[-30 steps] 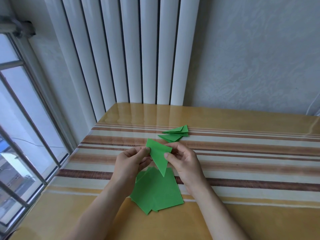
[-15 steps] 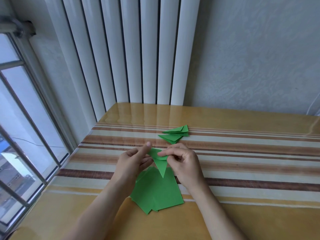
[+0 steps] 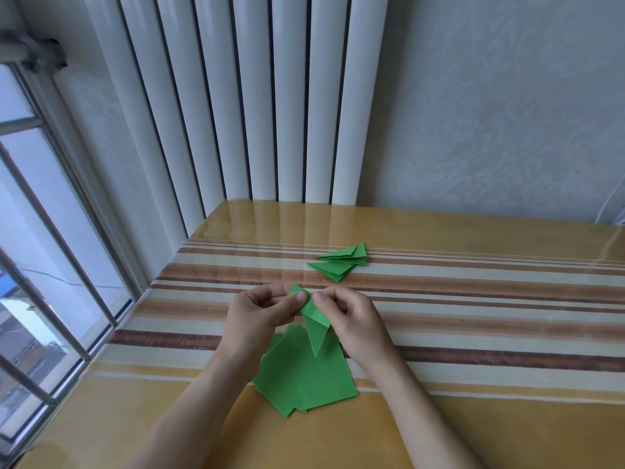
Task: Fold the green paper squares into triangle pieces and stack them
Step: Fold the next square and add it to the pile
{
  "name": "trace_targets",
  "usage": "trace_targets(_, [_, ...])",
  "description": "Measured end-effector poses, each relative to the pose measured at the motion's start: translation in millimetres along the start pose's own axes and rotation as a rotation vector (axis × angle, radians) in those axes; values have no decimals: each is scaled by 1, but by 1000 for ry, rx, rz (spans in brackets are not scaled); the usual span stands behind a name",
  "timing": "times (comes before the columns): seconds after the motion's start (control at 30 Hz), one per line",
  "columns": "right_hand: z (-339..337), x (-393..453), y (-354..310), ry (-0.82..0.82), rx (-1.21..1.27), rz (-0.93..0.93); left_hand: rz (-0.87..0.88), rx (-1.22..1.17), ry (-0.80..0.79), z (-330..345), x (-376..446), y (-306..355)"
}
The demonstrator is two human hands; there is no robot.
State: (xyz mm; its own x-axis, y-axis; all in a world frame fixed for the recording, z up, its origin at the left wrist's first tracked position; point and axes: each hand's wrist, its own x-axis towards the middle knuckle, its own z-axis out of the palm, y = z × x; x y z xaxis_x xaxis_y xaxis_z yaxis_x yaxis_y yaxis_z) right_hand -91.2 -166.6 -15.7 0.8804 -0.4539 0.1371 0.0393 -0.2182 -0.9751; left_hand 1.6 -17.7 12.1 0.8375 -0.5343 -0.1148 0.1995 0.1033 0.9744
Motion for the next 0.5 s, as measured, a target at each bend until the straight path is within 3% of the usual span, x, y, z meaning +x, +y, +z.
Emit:
trace_targets(0.27, [-1, 3, 4, 24, -28, 12, 66, 95, 69, 2, -2, 0])
trace_targets(0.5, [0, 2, 4, 10, -25, 36, 97, 131, 36, -1, 1, -2])
